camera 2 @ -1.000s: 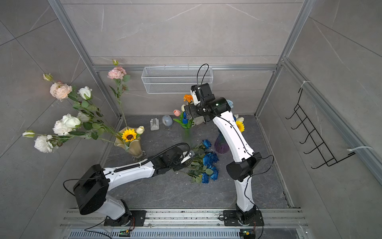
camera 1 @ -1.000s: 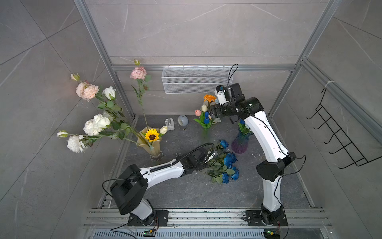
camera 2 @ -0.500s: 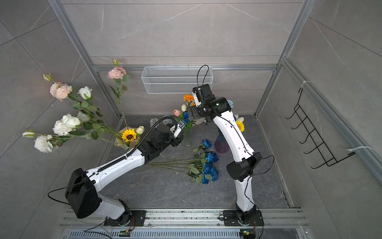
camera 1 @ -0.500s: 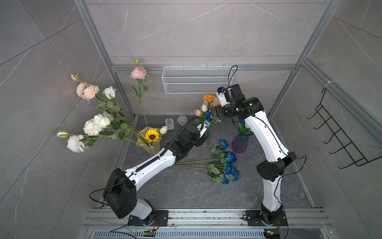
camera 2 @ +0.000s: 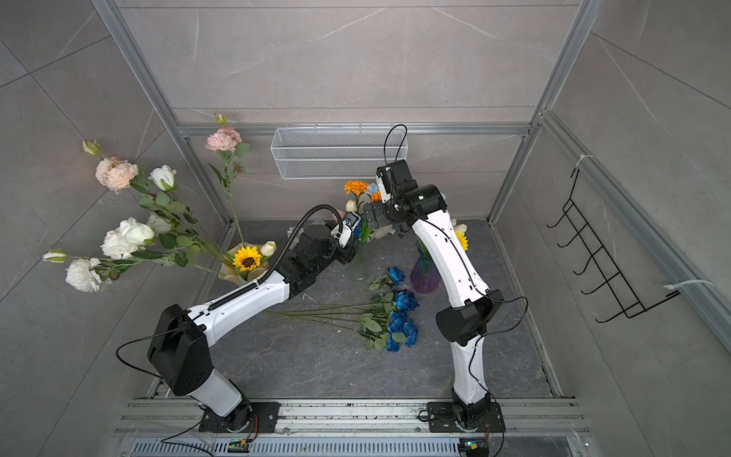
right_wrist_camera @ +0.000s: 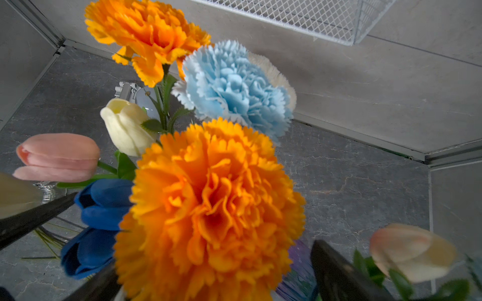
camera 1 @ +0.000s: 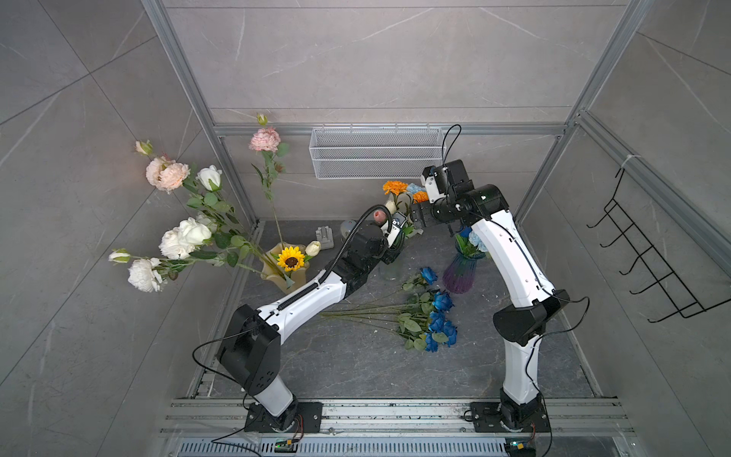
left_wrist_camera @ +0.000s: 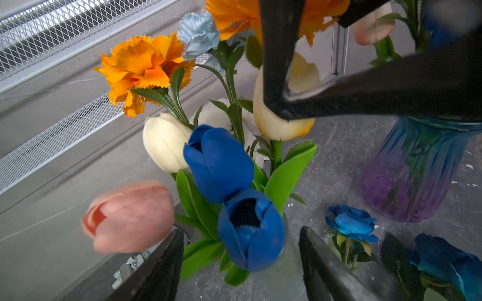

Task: Pick out blue flowers from the vase
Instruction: Pick up the flower from the vase.

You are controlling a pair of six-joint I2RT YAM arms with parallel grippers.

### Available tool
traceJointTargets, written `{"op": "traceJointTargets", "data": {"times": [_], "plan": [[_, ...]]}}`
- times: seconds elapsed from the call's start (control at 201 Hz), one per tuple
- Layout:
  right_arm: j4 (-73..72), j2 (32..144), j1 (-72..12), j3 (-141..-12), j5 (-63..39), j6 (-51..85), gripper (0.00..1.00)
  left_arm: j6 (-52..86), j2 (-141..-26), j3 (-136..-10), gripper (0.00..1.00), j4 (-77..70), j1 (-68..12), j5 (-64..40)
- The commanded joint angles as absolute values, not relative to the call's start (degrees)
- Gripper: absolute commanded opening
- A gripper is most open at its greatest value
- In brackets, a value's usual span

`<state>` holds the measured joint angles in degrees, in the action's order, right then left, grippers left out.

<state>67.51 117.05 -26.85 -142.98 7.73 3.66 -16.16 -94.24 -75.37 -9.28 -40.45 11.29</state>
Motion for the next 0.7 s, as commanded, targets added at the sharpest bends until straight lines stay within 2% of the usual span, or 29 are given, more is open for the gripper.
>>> {"op": "traceJointTargets", "data": {"times": [0.0,0.189,0.418,0.562,0.697], "plan": [[67.9,116.7,-26.8,-141.9,7.7,4.8,1.0,-14.1,-96.0,-78.5,0.71,-14.0,-40.1,10.2],[67.1,115.7,-26.8,-140.7,7.6,4.8,1.0,-14.5,-99.9,-80.7,0.69,-15.8,-39.9,12.2],[65.0,113.4,-26.7,-136.4,7.4,4.7,1.0,-14.5,-102.6,-79.8,0.46,-23.5,-39.9,17.2],[63.7,112.3,-26.6,-134.0,7.1,4.8,1.0,-16.2,-103.1,-79.6,0.38,-27.2,-40.0,19.2],[63.0,111.9,-26.5,-132.8,7.0,4.8,1.0,-17.1,-103.2,-79.5,0.23,-29.8,-40.0,19.7]]}}
